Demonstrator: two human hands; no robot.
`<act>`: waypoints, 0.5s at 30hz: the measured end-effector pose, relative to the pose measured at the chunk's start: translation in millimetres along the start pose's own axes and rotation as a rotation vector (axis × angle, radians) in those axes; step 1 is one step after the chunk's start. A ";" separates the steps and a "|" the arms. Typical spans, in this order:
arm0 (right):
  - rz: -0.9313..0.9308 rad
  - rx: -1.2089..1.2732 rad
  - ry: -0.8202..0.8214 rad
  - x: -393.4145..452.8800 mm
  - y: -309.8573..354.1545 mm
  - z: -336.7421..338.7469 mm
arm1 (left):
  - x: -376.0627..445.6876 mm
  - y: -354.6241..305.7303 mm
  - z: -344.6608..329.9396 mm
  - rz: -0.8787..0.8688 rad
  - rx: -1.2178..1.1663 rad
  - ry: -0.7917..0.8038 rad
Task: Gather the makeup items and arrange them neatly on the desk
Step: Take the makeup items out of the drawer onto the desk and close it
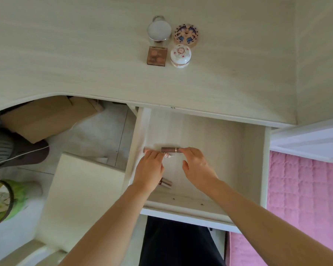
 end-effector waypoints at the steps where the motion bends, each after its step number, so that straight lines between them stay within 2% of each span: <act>1: -0.007 -0.015 0.017 6.3 -2.9 -4.7 | 4.9 3.5 -3.8 0.001 0.034 0.014; 9: -0.041 -0.155 0.116 59.0 -17.7 -31.6 | 41.6 28.1 -28.0 -0.001 0.193 0.145; 15: -0.019 -0.316 0.172 80.4 -21.8 -41.2 | 51.6 32.7 -34.6 0.008 0.176 0.092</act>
Point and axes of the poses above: each hand's wrist, its own x-axis towards the middle knuckle, its own z-axis out of the back of the hand, y = z × x, the point moved 4 cm from there along x, towards the middle knuckle, and after that the axes turned 10 degrees about y, right-handed, at the moved point
